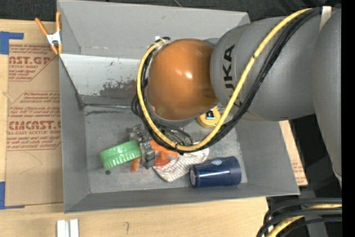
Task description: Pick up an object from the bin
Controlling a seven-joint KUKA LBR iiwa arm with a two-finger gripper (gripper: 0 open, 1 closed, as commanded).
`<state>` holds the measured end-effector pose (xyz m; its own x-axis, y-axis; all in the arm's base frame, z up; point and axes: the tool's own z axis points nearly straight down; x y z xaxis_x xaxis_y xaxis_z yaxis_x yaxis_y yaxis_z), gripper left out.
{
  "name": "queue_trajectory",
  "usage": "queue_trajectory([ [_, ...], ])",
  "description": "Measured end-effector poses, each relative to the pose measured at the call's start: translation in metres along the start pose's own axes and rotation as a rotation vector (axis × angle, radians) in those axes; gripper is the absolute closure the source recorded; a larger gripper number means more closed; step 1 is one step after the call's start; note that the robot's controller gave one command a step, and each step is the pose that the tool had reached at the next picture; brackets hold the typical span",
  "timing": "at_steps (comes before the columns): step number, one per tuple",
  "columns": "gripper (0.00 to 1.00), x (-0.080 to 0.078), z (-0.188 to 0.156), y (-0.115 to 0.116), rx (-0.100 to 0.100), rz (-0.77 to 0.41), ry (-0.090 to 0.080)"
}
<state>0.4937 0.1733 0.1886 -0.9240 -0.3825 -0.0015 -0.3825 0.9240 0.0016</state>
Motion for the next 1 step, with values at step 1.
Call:
queue_trajectory([
  [1,1.00,-0.0048,-0.0521,-0.0011,0.001,-0.009,0.005],
])
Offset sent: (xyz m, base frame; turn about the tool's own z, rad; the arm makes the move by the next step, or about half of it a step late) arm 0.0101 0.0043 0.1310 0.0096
